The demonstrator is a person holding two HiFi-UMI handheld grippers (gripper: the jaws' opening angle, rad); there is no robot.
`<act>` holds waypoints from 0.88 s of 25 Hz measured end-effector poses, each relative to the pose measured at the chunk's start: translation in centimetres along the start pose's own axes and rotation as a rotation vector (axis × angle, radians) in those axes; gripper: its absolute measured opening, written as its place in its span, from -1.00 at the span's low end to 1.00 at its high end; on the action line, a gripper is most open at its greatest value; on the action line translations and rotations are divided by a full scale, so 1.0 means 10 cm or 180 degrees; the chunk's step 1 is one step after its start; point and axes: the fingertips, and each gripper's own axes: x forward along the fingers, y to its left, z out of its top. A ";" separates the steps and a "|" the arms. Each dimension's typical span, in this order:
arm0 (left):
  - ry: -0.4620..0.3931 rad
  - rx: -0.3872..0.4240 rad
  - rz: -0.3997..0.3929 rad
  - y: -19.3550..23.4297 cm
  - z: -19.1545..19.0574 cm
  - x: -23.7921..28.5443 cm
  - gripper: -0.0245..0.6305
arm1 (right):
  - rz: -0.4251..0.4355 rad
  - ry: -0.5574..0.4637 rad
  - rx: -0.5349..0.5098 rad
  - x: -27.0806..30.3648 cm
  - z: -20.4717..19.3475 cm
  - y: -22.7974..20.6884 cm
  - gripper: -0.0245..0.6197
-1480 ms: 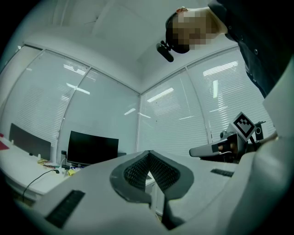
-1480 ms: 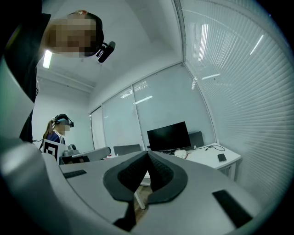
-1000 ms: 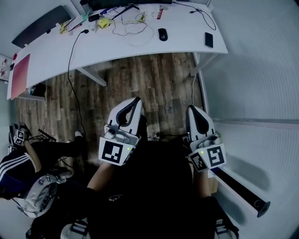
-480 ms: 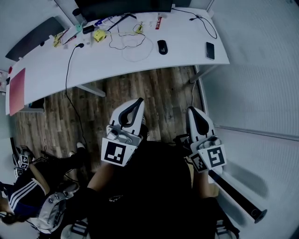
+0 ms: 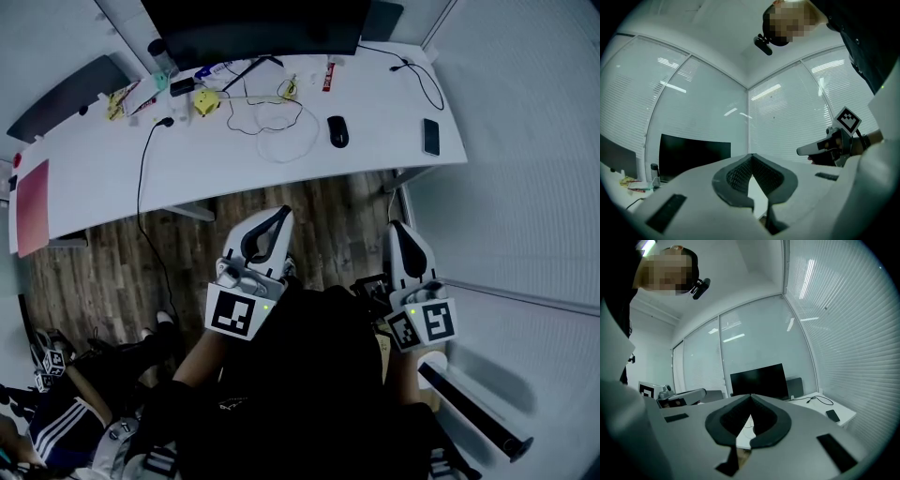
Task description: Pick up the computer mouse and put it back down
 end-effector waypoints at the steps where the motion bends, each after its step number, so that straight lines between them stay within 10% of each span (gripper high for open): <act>1: -0.0004 0.0010 -0.0006 0.07 0.00 0.04 -0.92 | -0.0006 -0.0012 -0.0006 0.08 0.02 0.00 -0.93; 22: 0.0092 -0.0055 0.0162 0.70 -0.32 0.75 -0.92 | 0.0153 0.0214 0.0064 1.19 -0.13 -0.40 -0.93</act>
